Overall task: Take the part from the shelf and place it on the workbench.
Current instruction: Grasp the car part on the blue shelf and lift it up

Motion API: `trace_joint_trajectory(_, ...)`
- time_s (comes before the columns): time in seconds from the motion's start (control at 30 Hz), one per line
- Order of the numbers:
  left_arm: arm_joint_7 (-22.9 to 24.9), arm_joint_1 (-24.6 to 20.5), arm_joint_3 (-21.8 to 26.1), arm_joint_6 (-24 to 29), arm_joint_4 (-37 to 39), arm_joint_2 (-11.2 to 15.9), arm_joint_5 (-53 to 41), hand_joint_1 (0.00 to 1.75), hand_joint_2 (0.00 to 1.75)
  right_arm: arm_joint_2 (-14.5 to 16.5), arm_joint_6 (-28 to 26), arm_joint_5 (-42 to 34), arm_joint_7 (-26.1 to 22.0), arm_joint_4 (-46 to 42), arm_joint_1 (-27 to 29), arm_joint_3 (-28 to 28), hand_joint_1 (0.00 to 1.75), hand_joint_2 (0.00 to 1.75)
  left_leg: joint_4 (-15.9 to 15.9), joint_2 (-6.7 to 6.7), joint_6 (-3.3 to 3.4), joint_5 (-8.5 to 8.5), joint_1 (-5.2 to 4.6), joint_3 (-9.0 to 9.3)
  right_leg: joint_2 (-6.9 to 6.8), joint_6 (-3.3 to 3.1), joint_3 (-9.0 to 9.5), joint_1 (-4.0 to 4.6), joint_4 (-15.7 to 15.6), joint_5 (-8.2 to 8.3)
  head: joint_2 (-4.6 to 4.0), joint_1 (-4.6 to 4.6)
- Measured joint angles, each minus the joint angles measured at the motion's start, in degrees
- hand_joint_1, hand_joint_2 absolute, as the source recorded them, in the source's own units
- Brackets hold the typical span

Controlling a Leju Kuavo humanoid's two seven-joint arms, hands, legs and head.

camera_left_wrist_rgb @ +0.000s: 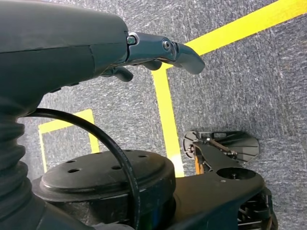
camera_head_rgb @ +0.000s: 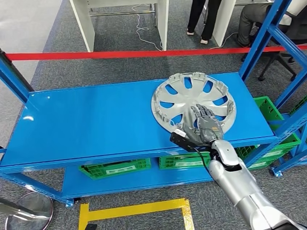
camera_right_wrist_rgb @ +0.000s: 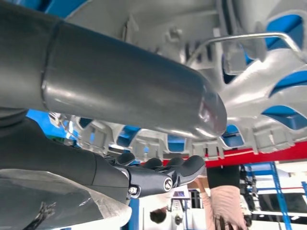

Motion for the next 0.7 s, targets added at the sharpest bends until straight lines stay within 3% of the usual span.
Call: trace_joint_trajectory(0.7,0.42,-0.08,-0.54,-0.85,0.00,-0.22,-0.72,0.00,1.75,3.28,2.97,-4.24,-2.21,3.87,0.38,-5.64,0.00,0.00,0.00,0.00,0.00,0.00,-0.01,0.00,0.01,0.00,0.00,-0.01,0.00,0.00,0.00,-0.01)
